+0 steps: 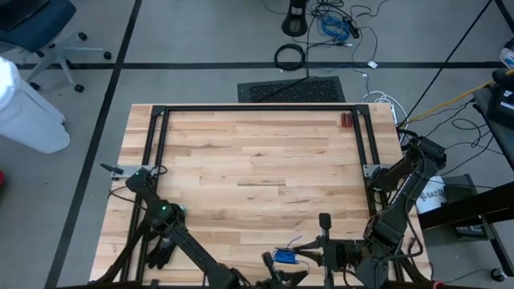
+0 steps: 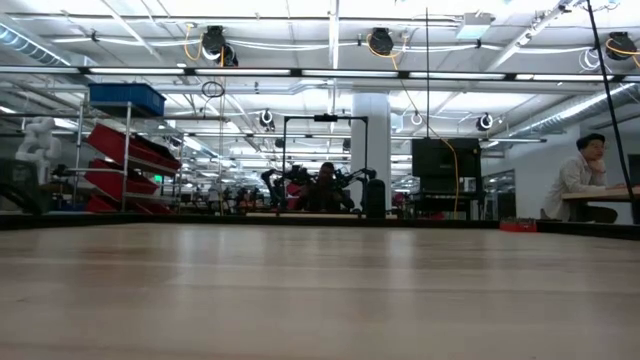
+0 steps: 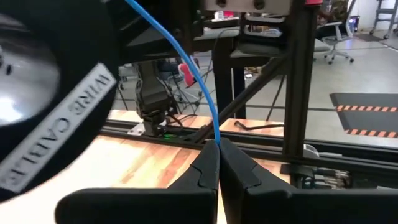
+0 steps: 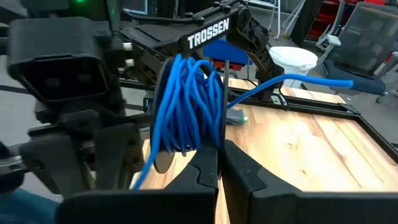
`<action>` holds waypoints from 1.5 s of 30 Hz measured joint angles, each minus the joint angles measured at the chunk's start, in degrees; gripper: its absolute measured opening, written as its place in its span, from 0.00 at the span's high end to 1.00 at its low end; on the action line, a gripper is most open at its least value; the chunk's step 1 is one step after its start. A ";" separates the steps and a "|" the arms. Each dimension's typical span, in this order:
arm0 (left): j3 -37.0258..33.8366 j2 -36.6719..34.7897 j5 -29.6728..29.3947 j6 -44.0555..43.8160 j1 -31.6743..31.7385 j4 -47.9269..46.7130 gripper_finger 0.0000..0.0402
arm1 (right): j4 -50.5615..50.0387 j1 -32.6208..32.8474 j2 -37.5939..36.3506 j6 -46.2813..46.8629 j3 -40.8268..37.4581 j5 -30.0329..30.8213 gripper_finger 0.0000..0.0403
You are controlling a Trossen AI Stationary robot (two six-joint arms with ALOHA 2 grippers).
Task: Coil cords
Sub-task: Coil the blue wire onto the spool
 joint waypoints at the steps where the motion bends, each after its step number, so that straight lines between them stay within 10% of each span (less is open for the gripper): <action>1: 0.00 0.00 -0.08 0.00 0.06 0.00 0.99 | 0.00 0.21 0.00 0.08 -0.01 0.00 1.00; 45: 0.09 0.00 -20.06 1.61 -7.63 -1.42 1.00 | 0.39 11.57 -0.02 9.13 0.01 1.92 1.00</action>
